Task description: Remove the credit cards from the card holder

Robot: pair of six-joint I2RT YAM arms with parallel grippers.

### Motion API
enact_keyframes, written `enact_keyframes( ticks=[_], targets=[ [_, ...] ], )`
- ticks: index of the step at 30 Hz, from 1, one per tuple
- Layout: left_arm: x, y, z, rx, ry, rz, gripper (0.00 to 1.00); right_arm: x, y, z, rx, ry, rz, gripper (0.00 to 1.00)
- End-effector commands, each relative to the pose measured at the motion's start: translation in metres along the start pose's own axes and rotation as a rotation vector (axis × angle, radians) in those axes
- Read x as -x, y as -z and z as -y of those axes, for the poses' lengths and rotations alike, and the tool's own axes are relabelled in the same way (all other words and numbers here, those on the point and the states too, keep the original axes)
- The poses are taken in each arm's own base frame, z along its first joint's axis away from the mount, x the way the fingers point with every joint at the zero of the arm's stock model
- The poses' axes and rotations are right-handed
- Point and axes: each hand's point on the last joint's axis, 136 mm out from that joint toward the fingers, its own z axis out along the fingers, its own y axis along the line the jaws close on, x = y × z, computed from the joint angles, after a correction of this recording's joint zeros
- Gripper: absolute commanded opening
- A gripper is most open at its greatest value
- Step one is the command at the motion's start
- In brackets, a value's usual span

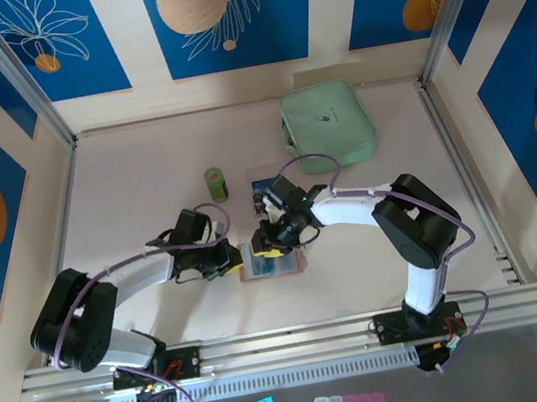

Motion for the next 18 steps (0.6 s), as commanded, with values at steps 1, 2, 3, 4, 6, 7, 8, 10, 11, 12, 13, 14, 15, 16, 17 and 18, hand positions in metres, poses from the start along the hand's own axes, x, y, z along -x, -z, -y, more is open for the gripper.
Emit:
enact_keyframes(
  ticks=[1,2,3,4,6,7,8,10,11,12,13,14,15,16,17,18],
  targets=[
    [0.009,0.010,0.015,-0.021,-0.037,0.022,0.10,-0.003,0.011,-0.005,0.023,0.008,0.007,0.37],
    [0.009,0.010,0.018,-0.026,-0.039,0.019,0.08,-0.004,0.012,-0.004,0.024,0.005,0.009,0.37],
    [0.010,0.009,0.021,-0.031,-0.045,0.019,0.07,-0.004,0.012,-0.003,0.025,0.000,0.011,0.37],
    [0.010,0.008,0.024,-0.037,-0.050,0.015,0.05,-0.004,0.013,-0.002,0.025,-0.003,0.014,0.37],
    [0.010,0.002,0.028,-0.046,-0.057,0.003,0.04,-0.004,0.012,0.001,0.026,-0.011,0.012,0.37],
    [0.008,-0.002,0.031,-0.056,-0.061,-0.010,0.03,-0.005,0.013,0.001,0.027,-0.013,0.012,0.37],
    [0.007,-0.005,0.032,-0.063,-0.060,-0.021,0.01,-0.005,0.012,0.003,0.027,-0.015,0.013,0.37],
    [0.004,-0.012,0.032,-0.065,-0.055,-0.039,0.00,-0.005,0.012,0.004,0.026,-0.017,0.014,0.37],
    [0.002,-0.014,0.031,-0.062,-0.056,-0.045,0.00,-0.004,0.012,0.005,0.025,-0.019,0.015,0.37],
    [0.001,-0.016,0.029,-0.058,-0.054,-0.048,0.00,-0.005,0.011,0.007,0.025,-0.020,0.014,0.37],
    [0.001,-0.017,0.028,-0.054,-0.053,-0.049,0.00,-0.005,0.010,0.008,0.025,-0.023,0.010,0.37],
    [0.000,-0.018,0.025,-0.047,-0.049,-0.051,0.00,-0.005,0.009,0.008,0.029,-0.021,0.007,0.36],
    [-0.001,-0.019,0.023,-0.039,-0.048,-0.052,0.00,-0.006,0.009,0.009,0.032,-0.019,0.004,0.35],
    [-0.001,-0.020,0.020,-0.029,-0.045,-0.051,0.00,-0.006,0.008,0.009,0.035,-0.019,0.001,0.35],
    [-0.002,-0.022,0.015,-0.015,-0.041,-0.054,0.00,-0.007,0.007,0.010,0.034,-0.021,-0.001,0.34],
    [-0.003,-0.023,0.013,-0.005,-0.041,-0.056,0.00,-0.007,0.006,0.012,0.032,-0.023,-0.003,0.34]
  ],
)
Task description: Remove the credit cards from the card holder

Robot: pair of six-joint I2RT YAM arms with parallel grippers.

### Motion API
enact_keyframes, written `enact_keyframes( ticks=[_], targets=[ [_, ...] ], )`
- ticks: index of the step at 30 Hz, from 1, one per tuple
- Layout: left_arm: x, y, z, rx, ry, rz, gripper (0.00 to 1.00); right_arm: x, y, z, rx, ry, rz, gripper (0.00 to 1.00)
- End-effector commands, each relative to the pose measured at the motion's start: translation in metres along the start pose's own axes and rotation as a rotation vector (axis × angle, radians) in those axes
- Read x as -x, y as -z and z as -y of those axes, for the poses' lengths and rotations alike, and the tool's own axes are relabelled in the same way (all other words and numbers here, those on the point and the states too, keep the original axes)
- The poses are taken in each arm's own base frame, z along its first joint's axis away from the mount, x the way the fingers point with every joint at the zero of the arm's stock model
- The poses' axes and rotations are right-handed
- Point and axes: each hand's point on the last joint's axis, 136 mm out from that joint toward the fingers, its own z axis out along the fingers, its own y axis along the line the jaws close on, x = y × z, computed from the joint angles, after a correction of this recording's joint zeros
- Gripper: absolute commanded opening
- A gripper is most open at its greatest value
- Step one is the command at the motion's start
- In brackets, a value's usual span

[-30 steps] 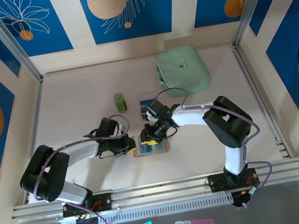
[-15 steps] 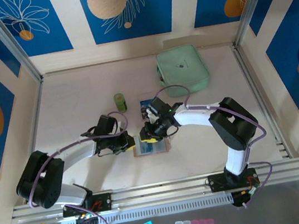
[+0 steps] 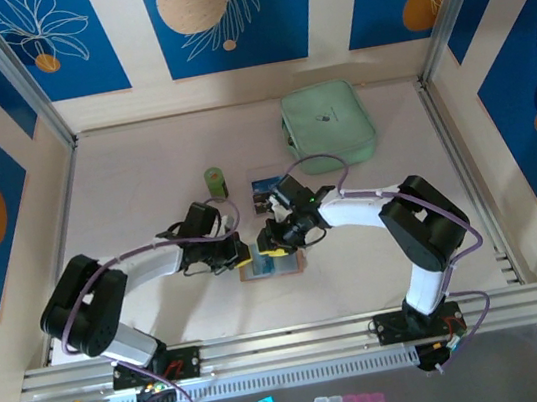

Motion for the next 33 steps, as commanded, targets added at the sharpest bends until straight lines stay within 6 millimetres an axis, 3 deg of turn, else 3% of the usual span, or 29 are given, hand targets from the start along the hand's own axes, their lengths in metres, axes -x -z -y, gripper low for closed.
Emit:
enact_keyframes(
  ticks=[1,21,33],
  targets=[
    [-0.005,-0.006,-0.009,0.025,0.001,-0.018,0.00,-0.005,-0.001,0.003,0.012,-0.007,-0.020,0.34],
    [-0.016,-0.010,-0.038,0.126,0.028,-0.046,0.00,-0.007,-0.008,0.030,-0.060,-0.056,-0.017,0.32],
    [-0.014,-0.011,-0.036,0.126,0.025,-0.051,0.00,-0.007,-0.011,0.017,0.058,-0.066,-0.030,0.30]
  ],
)
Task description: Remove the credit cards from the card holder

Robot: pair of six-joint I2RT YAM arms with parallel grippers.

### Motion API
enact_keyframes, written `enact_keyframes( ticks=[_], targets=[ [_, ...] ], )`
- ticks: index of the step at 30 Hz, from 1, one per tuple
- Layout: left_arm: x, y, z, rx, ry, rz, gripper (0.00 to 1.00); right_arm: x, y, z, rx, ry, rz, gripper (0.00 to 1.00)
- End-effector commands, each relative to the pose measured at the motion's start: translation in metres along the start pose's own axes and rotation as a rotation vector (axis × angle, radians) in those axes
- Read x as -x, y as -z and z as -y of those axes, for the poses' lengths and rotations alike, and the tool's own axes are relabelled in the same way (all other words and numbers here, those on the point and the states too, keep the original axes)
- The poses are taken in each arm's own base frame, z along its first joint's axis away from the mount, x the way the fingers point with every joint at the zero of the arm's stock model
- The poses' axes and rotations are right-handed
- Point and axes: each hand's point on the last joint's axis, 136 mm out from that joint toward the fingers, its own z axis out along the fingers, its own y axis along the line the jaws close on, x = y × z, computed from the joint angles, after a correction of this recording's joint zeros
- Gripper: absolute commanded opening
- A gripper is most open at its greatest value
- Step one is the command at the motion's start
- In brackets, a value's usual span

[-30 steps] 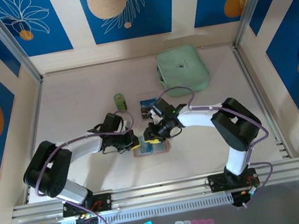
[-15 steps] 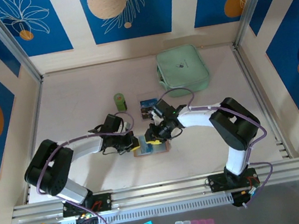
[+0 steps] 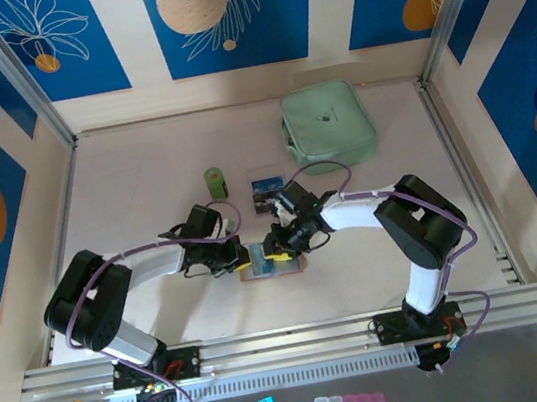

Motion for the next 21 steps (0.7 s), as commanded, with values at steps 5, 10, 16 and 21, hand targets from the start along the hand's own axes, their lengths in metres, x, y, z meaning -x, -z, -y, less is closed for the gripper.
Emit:
enact_keyframes(
  ticks=[5,10,16,21],
  targets=[
    [-0.0100,-0.0066,-0.0238,0.095,0.027,-0.035,0.00,-0.0042,0.0021,-0.0096,0.121,-0.036,-0.019,0.26],
    [-0.0098,-0.0055,-0.0235,0.096,0.026,-0.032,0.00,-0.0023,0.0032,-0.0135,0.187,-0.046,-0.024,0.21],
    [-0.0101,-0.0060,-0.0245,0.099,0.030,-0.033,0.00,-0.0011,0.0022,-0.0121,0.198,-0.052,-0.030,0.18],
    [-0.0102,-0.0049,-0.0248,0.101,0.030,-0.031,0.00,-0.0020,0.0037,-0.0059,0.165,-0.054,-0.015,0.14]
  ],
)
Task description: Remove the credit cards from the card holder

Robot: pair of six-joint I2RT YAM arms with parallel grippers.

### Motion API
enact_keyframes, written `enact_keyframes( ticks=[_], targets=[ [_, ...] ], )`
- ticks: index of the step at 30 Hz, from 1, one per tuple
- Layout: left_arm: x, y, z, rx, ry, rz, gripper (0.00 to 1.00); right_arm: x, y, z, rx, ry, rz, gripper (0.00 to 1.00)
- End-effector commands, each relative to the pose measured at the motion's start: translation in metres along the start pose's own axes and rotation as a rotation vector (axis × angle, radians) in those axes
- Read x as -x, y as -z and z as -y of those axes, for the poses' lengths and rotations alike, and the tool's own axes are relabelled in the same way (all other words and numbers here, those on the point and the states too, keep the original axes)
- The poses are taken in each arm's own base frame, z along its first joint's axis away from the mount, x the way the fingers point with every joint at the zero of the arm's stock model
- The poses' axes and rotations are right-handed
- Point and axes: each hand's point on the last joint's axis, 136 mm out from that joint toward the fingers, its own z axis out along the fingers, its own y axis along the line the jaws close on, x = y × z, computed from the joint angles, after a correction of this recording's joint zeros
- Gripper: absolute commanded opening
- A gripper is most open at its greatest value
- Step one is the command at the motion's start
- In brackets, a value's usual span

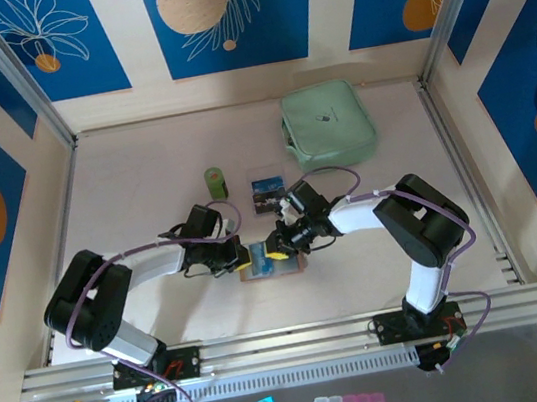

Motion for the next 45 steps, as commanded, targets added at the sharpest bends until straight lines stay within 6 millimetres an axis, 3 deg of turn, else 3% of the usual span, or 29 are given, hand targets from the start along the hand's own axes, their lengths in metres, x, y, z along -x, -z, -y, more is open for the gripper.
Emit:
enact_keyframes(
  ticks=[1,11,19,24,30,38,45],
  targets=[
    [-0.010,-0.004,-0.025,0.104,0.030,-0.029,0.00,-0.005,0.005,0.004,-0.015,-0.007,-0.005,0.12],
    [-0.009,-0.002,-0.023,0.104,0.027,-0.023,0.00,-0.004,0.030,0.018,-0.140,0.034,0.051,0.08],
    [-0.006,0.003,-0.016,0.094,0.016,-0.013,0.00,-0.004,0.052,0.005,-0.161,0.078,0.092,0.06],
    [0.003,0.015,0.002,0.062,-0.008,0.032,0.03,0.000,0.065,-0.004,-0.198,0.148,0.111,0.05],
    [0.010,0.022,0.013,0.045,-0.027,0.053,0.05,0.007,0.082,-0.008,-0.342,0.387,0.063,0.01],
    [0.010,0.026,0.009,0.038,-0.020,0.074,0.06,0.021,0.100,-0.028,-0.410,0.855,-0.011,0.01],
    [0.007,0.035,0.000,0.040,-0.011,0.103,0.06,0.041,0.113,-0.013,-0.635,1.227,-0.192,0.00]
  ],
)
